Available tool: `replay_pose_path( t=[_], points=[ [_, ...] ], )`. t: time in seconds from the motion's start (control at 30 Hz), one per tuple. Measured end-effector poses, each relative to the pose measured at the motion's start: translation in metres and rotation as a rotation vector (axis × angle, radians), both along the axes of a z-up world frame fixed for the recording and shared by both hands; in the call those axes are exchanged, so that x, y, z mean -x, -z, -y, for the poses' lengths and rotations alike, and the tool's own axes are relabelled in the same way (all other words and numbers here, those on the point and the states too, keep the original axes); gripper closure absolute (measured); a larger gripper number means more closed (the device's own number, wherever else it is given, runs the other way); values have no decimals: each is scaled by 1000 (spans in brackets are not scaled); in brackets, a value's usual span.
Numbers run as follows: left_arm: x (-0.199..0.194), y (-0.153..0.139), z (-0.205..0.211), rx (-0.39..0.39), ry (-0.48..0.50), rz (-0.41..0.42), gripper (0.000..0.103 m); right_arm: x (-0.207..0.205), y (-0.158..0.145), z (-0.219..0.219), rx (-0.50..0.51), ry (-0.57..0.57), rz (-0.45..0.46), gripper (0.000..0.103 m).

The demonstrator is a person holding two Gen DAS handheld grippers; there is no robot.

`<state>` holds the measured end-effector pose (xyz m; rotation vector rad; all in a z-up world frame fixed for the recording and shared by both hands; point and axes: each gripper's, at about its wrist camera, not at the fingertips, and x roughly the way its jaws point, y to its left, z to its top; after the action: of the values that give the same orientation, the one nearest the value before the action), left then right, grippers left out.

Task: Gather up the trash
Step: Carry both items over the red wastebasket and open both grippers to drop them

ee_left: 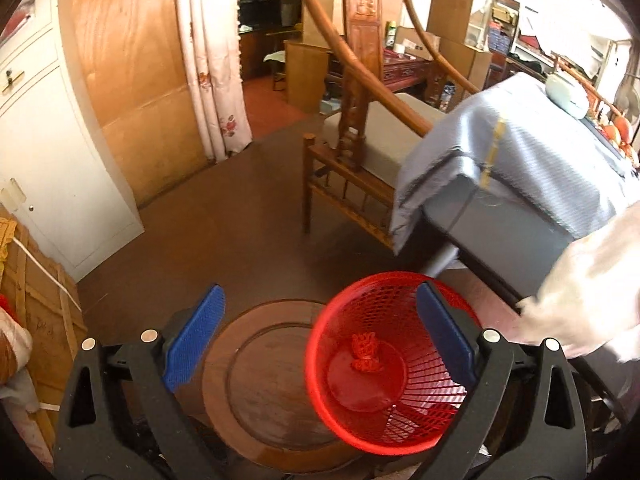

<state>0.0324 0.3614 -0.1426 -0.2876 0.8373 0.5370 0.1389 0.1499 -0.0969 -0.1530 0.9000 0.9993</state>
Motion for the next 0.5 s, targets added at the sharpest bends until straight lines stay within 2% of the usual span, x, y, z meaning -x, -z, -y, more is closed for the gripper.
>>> replay_pose_path(
  t=[0.03, 0.1, 0.3, 0.5],
  points=[
    [1, 2, -3, -4, -5, -5, 10, -4, 7, -5, 6, -3, -24, 73],
    [-1, 4, -4, -6, -12, -13, 10, -5, 13, -12, 18, -2, -23, 61],
    [-2, 6, -9, 17, -15, -13, 10, 1, 3, -8, 10, 4, 21, 59],
    [-2, -20, 12, -13, 29, 31, 10, 1, -14, 35, -46, 81, 80, 51]
  ],
)
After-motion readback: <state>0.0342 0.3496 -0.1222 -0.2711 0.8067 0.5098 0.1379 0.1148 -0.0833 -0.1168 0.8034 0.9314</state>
